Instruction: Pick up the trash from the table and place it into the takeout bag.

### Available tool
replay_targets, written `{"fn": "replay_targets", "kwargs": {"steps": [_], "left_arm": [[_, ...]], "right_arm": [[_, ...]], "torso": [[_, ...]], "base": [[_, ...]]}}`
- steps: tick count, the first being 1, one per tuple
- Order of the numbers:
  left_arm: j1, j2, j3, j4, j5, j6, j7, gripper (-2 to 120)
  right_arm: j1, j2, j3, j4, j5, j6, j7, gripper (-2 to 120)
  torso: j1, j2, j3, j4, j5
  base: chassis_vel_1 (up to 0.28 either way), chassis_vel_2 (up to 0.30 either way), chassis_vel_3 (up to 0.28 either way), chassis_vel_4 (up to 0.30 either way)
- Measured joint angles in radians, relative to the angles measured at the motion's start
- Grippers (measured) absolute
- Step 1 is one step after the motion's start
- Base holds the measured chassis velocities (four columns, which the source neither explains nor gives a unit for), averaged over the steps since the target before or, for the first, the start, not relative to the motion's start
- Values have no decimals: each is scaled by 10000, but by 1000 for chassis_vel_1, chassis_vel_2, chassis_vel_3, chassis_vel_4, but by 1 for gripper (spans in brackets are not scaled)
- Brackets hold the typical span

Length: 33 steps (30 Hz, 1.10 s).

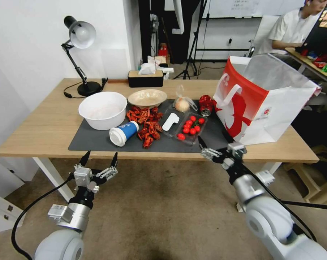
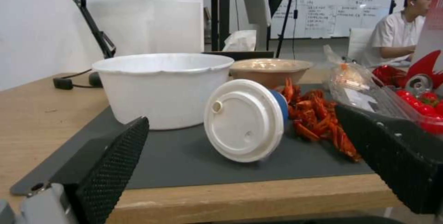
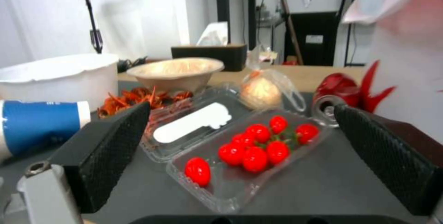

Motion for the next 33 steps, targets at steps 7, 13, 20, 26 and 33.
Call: {"fn": "replay_targets", "kwargs": {"steps": [7, 13, 20, 26, 33], "left_arm": [[-14, -26, -131, -41, -154, 82, -10, 100], [-10, -37, -227, -41, -162, 151, -49, 100], [-32, 63, -365, -28, -232, 194, -57, 100], [-39, 46, -372, -2, -236, 198, -58, 100], [-28, 40, -426, -6, -239, 198, -59, 100]], "right_arm": [[1675, -53, -1068, -782, 396, -621, 705, 100], [3368, 17, -2029, -1776, 816, -1079, 1315, 100], [4584, 172, -2729, -2455, 1258, -1762, 2137, 100], [5562, 334, -3249, -2783, 2295, -2352, 3046, 100], [6431, 405, -3518, -3112, 2969, -2831, 3683, 100]], "torso": [[0, 0, 1, -2, -1], [1, 0, 0, -1, -1], [1, -1, 0, -3, -1], [0, 0, -1, -2, 0], [0, 0, -1, -2, -2]], "base": [[0, 0, 0, 0], [0, 0, 0, 0], [0, 0, 0, 0], [0, 0, 0, 0], [0, 0, 0, 0]]}}
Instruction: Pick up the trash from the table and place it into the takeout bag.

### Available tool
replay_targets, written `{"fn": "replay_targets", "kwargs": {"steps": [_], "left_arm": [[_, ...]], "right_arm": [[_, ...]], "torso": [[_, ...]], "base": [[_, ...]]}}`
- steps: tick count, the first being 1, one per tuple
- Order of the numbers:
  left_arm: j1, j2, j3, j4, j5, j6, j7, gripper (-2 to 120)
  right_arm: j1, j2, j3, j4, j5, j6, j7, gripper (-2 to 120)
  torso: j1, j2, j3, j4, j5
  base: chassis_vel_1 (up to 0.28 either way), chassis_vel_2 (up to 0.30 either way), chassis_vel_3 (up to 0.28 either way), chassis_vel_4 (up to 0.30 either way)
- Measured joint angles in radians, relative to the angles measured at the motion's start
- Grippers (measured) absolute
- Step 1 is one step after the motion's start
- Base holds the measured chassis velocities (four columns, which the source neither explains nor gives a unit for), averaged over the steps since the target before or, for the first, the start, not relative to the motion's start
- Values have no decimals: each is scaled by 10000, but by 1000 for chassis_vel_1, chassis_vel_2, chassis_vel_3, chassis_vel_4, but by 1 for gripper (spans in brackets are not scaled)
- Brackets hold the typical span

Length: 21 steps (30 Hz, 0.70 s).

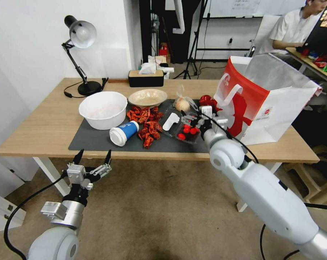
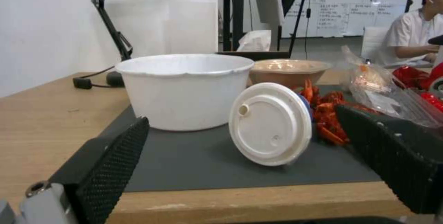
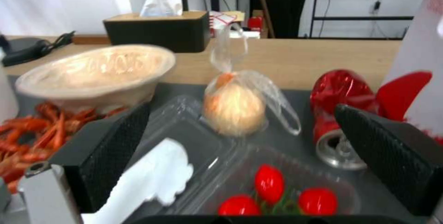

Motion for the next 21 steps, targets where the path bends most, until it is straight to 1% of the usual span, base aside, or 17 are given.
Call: {"fn": "replay_targets", "kwargs": {"steps": [5, 17, 21], "left_arm": [[16, -17, -36, -8, -8, 0, -4, 100], [8, 16, -122, -32, -61, -6, -10, 100], [18, 12, -132, -54, -64, -8, -11, 100]], "right_arm": [[698, 66, -213, -423, 575, -281, 392, 100], [1373, 120, -360, -889, 1072, -850, 1053, 100], [1627, 157, -374, -1229, 1418, -1075, 1258, 100]], "torso": [[0, 0, 0, 1, 1], [0, 1, 0, 0, 0], [-1, 2, 0, 0, 1]], "base": [[0, 0, 0, 0], [0, 0, 0, 0], [0, 0, 0, 0]]}}
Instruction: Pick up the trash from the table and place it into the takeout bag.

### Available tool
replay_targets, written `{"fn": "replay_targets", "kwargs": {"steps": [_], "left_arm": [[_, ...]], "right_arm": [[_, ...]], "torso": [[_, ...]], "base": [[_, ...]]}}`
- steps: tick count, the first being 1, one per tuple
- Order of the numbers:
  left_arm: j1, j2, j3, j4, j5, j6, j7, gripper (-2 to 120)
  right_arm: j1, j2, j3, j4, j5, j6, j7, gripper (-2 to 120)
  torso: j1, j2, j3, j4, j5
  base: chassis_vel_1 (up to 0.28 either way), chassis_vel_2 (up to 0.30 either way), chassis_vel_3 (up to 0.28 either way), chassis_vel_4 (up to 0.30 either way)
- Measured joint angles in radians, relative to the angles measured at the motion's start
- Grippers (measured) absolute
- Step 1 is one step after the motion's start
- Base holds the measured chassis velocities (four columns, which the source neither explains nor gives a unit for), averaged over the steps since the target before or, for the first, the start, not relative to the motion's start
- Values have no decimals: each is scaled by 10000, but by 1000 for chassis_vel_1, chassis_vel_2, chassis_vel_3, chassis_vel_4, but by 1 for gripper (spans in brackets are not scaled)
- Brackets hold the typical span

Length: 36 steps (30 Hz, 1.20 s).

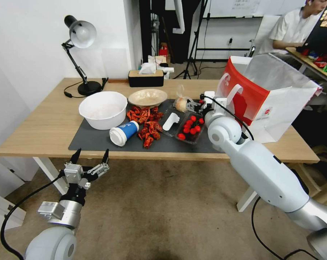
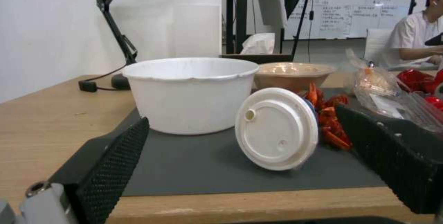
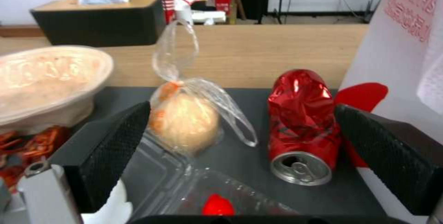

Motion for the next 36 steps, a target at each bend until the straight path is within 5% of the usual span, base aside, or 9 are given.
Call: {"fn": "replay_targets", "kwargs": {"steps": [16, 36], "left_arm": [[5, 29, -14, -29, -15, 7, 18, 100], [12, 187, -103, -86, -102, 14, 35, 100]], "right_arm": [[692, 223, 67, -1600, 852, -296, 327, 100], [971, 276, 126, -2169, 1446, -549, 721, 100]], "torso": [[0, 0, 0, 0, 0], [0, 0, 0, 0, 0]], "base": [[0, 0, 0, 0], [0, 0, 0, 0]]}}
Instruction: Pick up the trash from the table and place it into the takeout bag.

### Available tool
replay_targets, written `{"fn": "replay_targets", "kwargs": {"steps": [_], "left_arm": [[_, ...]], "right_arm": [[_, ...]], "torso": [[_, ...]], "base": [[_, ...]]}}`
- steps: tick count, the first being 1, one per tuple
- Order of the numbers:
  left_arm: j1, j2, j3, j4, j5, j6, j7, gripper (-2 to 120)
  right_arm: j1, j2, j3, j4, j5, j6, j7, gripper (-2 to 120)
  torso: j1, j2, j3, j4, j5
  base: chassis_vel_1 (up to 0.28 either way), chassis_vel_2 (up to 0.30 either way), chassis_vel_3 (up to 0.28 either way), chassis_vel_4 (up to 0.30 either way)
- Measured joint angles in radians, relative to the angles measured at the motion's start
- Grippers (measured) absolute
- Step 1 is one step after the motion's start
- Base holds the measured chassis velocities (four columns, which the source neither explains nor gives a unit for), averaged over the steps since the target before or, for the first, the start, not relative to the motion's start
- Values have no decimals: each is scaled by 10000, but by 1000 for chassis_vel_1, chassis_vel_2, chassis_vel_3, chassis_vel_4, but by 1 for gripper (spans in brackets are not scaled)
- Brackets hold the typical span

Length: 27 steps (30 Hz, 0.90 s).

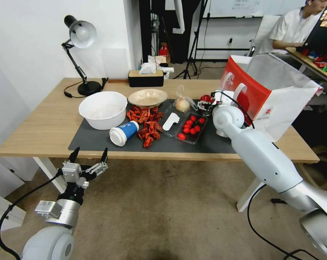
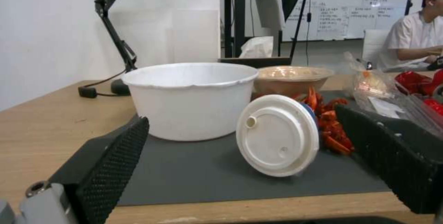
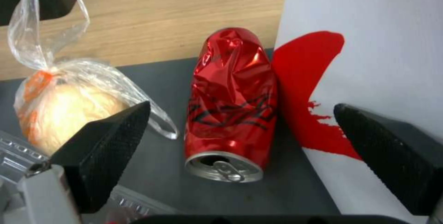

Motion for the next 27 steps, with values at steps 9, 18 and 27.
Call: {"fn": "replay_targets", "kwargs": {"steps": [9, 18, 27], "left_arm": [[5, -19, 7, -3, -6, 0, 2, 100], [-39, 22, 52, -25, -72, 33, -9, 100], [-49, 38, 69, -43, -87, 46, -1, 100]], "right_arm": [[127, 41, -77, -258, 228, -118, 43, 100], [298, 185, -165, -615, 393, -220, 30, 100], [502, 271, -260, -985, 443, -220, -51, 100]], "torso": [[1, 0, 0, 0, 0], [0, 0, 0, 0, 0], [0, 0, 0, 0, -1]], "base": [[0, 0, 0, 0], [0, 0, 0, 0], [0, 0, 0, 0]]}}
